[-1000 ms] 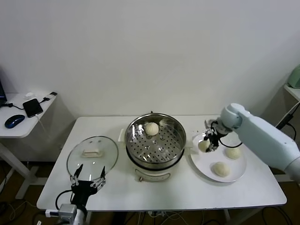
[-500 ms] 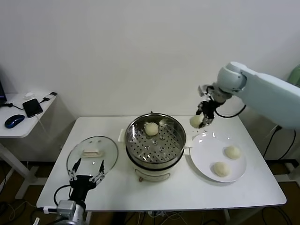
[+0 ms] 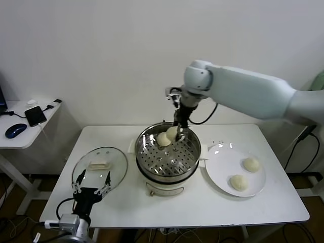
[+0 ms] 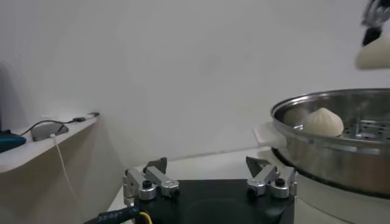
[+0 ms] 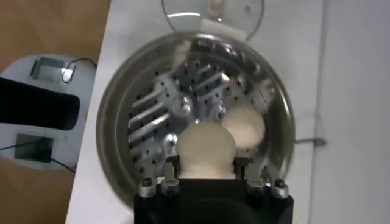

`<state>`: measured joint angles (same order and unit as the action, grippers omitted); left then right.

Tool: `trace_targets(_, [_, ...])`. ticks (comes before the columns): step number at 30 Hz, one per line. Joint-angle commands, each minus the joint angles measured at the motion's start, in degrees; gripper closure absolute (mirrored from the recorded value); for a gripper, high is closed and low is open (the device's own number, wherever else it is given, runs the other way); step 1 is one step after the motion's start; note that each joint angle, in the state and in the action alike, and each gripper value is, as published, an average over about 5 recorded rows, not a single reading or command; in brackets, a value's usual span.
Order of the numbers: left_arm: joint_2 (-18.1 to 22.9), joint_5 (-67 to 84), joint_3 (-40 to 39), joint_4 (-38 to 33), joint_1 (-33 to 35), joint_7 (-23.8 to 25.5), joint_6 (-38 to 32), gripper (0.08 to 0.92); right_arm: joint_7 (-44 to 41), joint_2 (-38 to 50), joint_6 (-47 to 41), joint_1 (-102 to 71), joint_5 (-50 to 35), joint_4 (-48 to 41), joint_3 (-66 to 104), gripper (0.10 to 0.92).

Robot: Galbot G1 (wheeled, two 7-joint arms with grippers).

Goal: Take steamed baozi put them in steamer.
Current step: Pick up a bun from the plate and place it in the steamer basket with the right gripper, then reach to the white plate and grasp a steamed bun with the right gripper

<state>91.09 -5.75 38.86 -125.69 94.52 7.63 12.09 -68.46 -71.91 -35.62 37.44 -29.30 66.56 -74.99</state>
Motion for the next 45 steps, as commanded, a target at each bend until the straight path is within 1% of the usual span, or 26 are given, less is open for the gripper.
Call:
trace_targets(1, [-0.4, 1.4, -0.7, 0.6, -0.9, 0.1, 0.5, 0.177, 1.6, -16.5, -3.4, -5.3, -2.8, -10.4, -2.8, 0.440])
trace_targets(13, [-0.7, 2.6, -0.5, 0.3, -1.0, 0.0, 0.8, 0.177, 3.9, -18.5, -4.7, -12.6, 4.9, -13.6, -1.0, 0.440])
trace_targets(22, [-0.4, 2.6, -0.8, -0.2, -0.9, 0.0, 0.9, 0.177, 4.8, -18.0, -4.8, -13.1, 6.6, -14.3, 0.3, 0.438])
trace_targets(25, [-0.3, 2.6, -0.8, -0.2, -0.9, 0.0, 0.9, 0.177, 4.9, -17.5, -4.8, -12.8, 6.6, -13.6, 0.6, 0.402])
trace_targets(30, [-0.1, 2.5, -0.9, -0.1, -1.0, 0.0, 1.0, 0.177, 4.7, -14.8, -4.9, -11.5, 6.5, -10.7, 1.4, 0.267])
trace_targets(33, [0.0, 2.5, -0.9, -0.2, -0.9, 0.1, 1.1, 0.177, 4.0, -11.4, -4.9, -9.7, 6.3, -7.3, 2.5, 0.216])
trace_targets(37, [0.2, 2.6, -1.1, -0.1, -1.0, 0.3, 1.2, 0.177, 3.0, -3.6, -4.8, -5.8, 5.7, 0.7, 3.3, 0.203])
trace_targets(42, [0.4, 3.4, -0.9, 1.0, -1.9, 0.2, 1.0, 0.177, -0.4, 12.1, -3.0, 0.6, 5.7, 13.3, 4.3, 0.202])
trace_targets(45, [0.1, 5.1, -0.4, 1.2, -1.9, 0.4, 1.2, 0.177, -2.9, 20.4, -0.9, 2.4, 7.4, 17.7, 6.5, 0.203])
